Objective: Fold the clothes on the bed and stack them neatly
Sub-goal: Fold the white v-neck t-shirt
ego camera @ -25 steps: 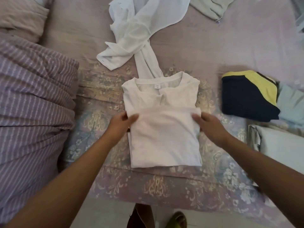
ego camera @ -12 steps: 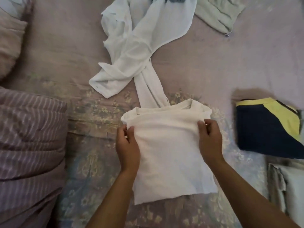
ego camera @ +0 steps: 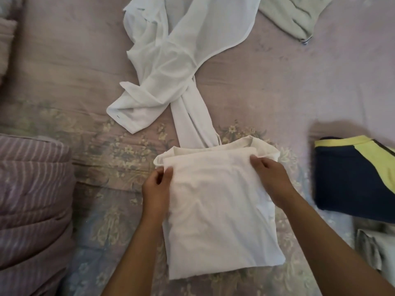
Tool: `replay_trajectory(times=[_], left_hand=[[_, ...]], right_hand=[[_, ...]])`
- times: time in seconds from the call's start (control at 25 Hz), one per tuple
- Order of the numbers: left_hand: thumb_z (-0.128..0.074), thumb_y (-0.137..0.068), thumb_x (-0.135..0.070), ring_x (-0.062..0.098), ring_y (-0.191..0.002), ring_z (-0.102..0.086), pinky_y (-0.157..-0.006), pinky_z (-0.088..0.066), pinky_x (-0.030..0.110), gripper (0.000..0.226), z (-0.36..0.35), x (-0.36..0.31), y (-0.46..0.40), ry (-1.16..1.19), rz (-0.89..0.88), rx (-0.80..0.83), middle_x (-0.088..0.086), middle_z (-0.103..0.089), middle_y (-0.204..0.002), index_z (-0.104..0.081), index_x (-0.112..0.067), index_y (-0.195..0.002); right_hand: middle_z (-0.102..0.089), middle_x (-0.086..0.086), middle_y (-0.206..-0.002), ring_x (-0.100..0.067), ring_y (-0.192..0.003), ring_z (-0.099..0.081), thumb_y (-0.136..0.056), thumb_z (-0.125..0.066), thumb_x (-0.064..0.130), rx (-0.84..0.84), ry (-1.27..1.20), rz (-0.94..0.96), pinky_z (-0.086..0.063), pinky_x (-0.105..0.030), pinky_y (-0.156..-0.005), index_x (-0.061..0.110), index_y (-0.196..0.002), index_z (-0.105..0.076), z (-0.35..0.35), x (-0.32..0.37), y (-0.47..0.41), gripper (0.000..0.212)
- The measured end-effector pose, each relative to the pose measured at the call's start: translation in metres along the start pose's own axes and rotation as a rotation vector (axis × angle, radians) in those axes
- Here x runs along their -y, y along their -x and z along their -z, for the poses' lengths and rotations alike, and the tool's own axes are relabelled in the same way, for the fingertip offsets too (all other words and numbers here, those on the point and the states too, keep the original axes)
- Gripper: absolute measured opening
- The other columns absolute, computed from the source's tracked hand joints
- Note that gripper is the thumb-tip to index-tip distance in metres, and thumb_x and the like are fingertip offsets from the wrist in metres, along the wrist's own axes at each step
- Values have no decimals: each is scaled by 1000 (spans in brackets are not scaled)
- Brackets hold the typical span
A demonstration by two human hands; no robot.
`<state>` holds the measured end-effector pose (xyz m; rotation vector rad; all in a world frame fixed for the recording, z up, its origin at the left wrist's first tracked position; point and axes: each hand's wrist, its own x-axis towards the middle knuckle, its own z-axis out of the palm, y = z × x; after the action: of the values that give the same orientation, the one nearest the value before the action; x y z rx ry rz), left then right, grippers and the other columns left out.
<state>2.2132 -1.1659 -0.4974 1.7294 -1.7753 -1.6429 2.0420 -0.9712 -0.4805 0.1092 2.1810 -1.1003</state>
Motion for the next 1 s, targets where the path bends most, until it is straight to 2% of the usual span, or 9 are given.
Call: replay_trajectory(times=[0.12,0.24,0.36,0.48,0.56,0.68,0.8,0.88,1.0], left_hand=[[-57,-103,-25,25,-84,-54,-74,-41,39,16,-3,-1,6,-80,-155,-150,8,-62,-91,-60,-9,-105],[-49,-106,-25,39,-100,-59,-83,-43,46,26,-19,0,-5,-321,-188,-140,20,-64,-112,-56,-2,-118],[-49,-106,-22,46,-110,-60,-87,-48,53,35,-22,-6,-5,-494,-220,-173,25,-60,-127,-49,1,-133],[-51,-100,-17,48,-122,-54,-100,-45,55,43,-13,18,21,-738,-881,-228,34,-55,-132,-47,9,-134],[-37,-105,-28,45,-143,-34,-117,-25,55,48,-7,45,48,-848,-1178,35,31,-43,-148,-41,1,-143],[-25,-108,-38,28,-157,-3,-125,-3,47,51,7,74,61,-911,-1320,243,12,-11,-169,-34,-14,-152],[-26,-108,-43,23,-157,-1,-125,-2,44,55,14,81,54,-906,-1338,254,3,1,-170,-24,-21,-159],[-28,-107,-47,26,-157,-1,-125,-2,46,59,20,88,57,-943,-1329,300,6,0,-170,-30,-15,-156],[-41,-97,-62,32,-156,-8,-126,-2,46,76,49,107,71,-1071,-1425,540,16,-16,-167,-42,-8,-151]], right_hand=[[-56,-9,-76,-28,-76,-51,-106,-48,38,-189,74,108,-37,-40,-68,8,-84,-51,-5,-3,1,37],[-68,-16,-100,-38,-95,-62,-109,-37,39,-161,422,100,-44,-46,-82,9,-111,-55,-13,-4,-14,35],[-61,-26,-124,-44,-114,-58,-109,-37,28,-205,693,196,-47,-52,-88,1,-138,-47,-14,-8,-17,41],[-60,-29,-129,-45,-115,-60,-100,-49,10,-546,813,653,-49,-51,-91,-5,-137,-52,-34,-20,19,41],[-59,-25,-137,-40,-126,-57,-102,-39,13,-372,858,1024,-39,-47,-108,-1,-136,-56,-47,-44,45,40],[-55,-21,-144,-39,-132,-53,-104,-37,32,-104,964,1116,-39,-47,-110,11,-138,-58,-34,-75,55,45],[-51,-26,-146,-41,-134,-50,-99,-42,39,-58,1010,1033,-43,-50,-107,13,-139,-58,-19,-81,45,51],[-49,-26,-147,-42,-135,-48,-100,-38,39,-45,1032,1038,-41,-52,-109,12,-142,-53,-18,-82,48,52],[-47,-21,-152,-37,-140,-46,-104,-33,47,171,1104,1271,-17,-45,-123,12,-147,-46,7,-105,69,57]])
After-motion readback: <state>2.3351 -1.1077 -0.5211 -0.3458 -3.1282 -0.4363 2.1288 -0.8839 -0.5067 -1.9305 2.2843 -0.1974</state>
